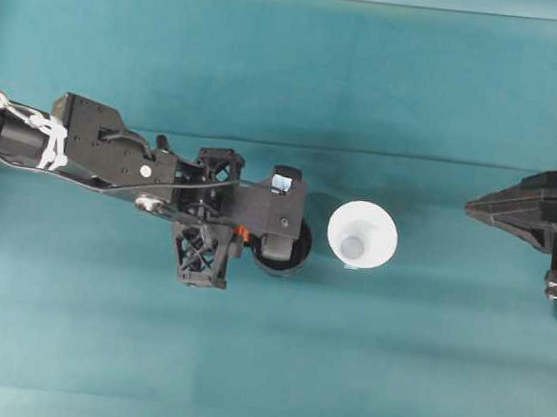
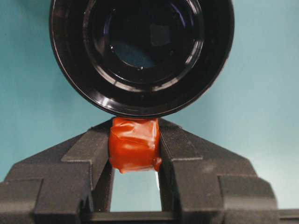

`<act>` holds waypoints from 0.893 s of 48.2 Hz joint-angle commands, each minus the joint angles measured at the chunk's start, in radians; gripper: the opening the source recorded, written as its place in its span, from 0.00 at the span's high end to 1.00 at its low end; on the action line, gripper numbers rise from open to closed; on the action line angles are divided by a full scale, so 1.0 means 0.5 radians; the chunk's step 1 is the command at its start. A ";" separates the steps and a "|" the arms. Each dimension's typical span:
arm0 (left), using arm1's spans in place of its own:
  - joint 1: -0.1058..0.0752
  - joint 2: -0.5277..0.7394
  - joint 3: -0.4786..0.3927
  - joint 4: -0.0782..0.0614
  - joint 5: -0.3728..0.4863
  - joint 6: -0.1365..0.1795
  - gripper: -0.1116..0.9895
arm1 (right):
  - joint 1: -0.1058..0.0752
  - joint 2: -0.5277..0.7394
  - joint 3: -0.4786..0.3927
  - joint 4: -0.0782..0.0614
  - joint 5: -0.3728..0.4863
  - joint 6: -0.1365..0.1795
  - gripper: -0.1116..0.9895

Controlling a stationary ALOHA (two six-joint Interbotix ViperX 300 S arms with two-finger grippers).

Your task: Put the paper cup into the moved red handle cup holder.

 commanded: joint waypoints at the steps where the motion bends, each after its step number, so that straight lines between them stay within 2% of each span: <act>1: 0.000 -0.009 -0.009 0.003 -0.025 0.000 0.45 | -0.003 0.012 -0.046 0.000 -0.009 0.015 1.00; 3: 0.000 -0.009 -0.009 0.009 -0.037 0.000 0.34 | -0.003 0.012 -0.043 0.000 -0.009 0.015 1.00; 6: 0.000 -0.012 -0.012 0.003 -0.061 0.000 0.16 | -0.003 0.009 -0.043 0.000 -0.006 0.015 1.00; 8: 0.000 -0.012 -0.012 0.009 -0.077 0.000 0.08 | -0.003 0.012 -0.043 0.000 -0.006 0.018 1.00; 9: 0.000 -0.015 -0.012 0.003 -0.083 0.000 0.05 | -0.003 0.012 -0.043 0.000 0.000 0.015 1.00; 10: -0.003 -0.015 -0.012 0.009 -0.089 0.000 0.04 | -0.003 0.012 -0.043 0.000 0.006 0.018 1.00; 11: 0.000 -0.018 -0.012 0.003 -0.092 0.000 0.04 | -0.003 0.012 -0.043 0.000 0.009 0.018 1.00; 18: -0.003 -0.101 -0.015 0.009 -0.080 0.000 0.07 | -0.003 0.012 -0.046 0.000 0.064 0.018 1.00; 25: -0.012 -0.380 0.037 0.003 -0.012 0.003 0.07 | -0.003 0.003 -0.049 0.003 0.095 0.021 1.00; 26: -0.012 -0.423 0.052 0.009 -0.006 0.003 0.07 | -0.003 0.003 -0.046 0.000 0.098 0.021 1.00; 37: -0.018 -0.939 0.334 0.003 0.015 0.000 0.07 | -0.006 0.000 -0.049 0.003 0.107 0.021 1.00; 39: -0.018 -1.012 0.396 0.003 0.009 0.000 0.07 | -0.015 0.000 -0.049 0.000 0.107 0.021 1.00; 42: -0.021 -1.117 0.479 0.009 0.009 -0.009 0.07 | -0.052 0.009 -0.049 0.006 0.107 0.040 1.00; 43: -0.021 -1.144 0.506 0.003 0.006 -0.009 0.07 | -0.064 0.012 -0.049 0.009 0.107 0.052 1.00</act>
